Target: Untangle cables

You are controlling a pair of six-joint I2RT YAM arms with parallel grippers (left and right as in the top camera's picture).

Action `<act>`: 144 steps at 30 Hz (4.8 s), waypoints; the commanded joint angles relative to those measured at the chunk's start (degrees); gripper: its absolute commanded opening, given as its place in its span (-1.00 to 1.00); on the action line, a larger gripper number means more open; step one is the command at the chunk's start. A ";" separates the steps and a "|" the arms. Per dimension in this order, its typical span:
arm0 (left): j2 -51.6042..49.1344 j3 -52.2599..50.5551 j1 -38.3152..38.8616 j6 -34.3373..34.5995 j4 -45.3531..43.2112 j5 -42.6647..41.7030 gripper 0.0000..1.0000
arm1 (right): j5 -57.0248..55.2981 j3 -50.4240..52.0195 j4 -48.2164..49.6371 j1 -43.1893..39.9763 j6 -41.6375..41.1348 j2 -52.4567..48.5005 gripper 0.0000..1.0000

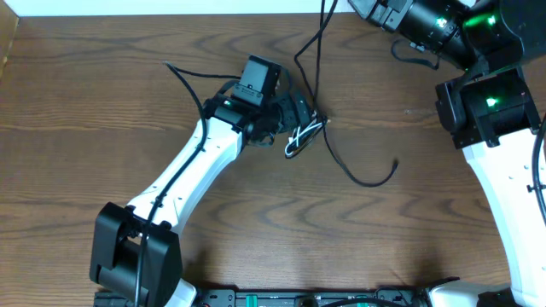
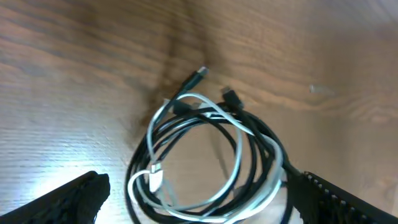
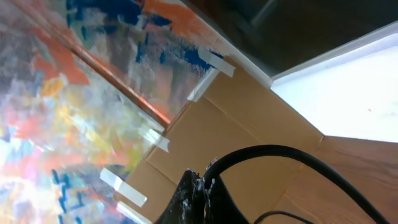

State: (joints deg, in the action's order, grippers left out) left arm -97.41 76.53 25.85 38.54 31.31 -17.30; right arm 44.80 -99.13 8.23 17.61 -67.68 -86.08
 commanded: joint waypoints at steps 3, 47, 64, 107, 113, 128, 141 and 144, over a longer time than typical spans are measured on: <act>-0.94 0.39 0.22 -1.86 2.82 4.92 0.97 | -0.87 -1.05 -7.93 -0.48 11.72 1.09 -0.97; -12.07 -2.60 4.81 -5.92 3.13 -1.46 0.98 | -48.37 2.21 -75.78 -2.27 40.13 -5.75 0.98; -18.71 -2.60 6.67 -2.21 -5.14 0.57 0.42 | -41.20 2.21 -76.85 -0.24 43.78 -12.00 0.98; 11.39 -1.60 6.21 1.18 -7.17 -1.84 -0.86 | -40.15 2.34 -78.29 1.25 44.63 -12.09 0.99; 11.37 -1.62 6.21 1.18 -3.02 6.16 -0.69 | -40.13 2.40 -77.70 1.25 44.63 -12.09 0.99; 11.30 -1.64 0.39 3.58 12.48 20.81 0.53 | -28.83 21.49 -54.21 1.84 51.28 -12.09 0.99; 11.26 -3.21 -0.81 3.56 14.93 20.81 0.67 | -31.32 30.25 -37.59 6.49 27.52 -12.31 0.95; 11.26 -3.58 -0.81 3.56 14.97 20.79 0.67 | -34.73 30.27 -37.64 8.04 21.44 -12.50 0.95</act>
State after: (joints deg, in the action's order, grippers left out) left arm -86.56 74.08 25.17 42.00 46.09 2.13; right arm 13.96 -69.49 -29.47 23.73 -36.03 -98.08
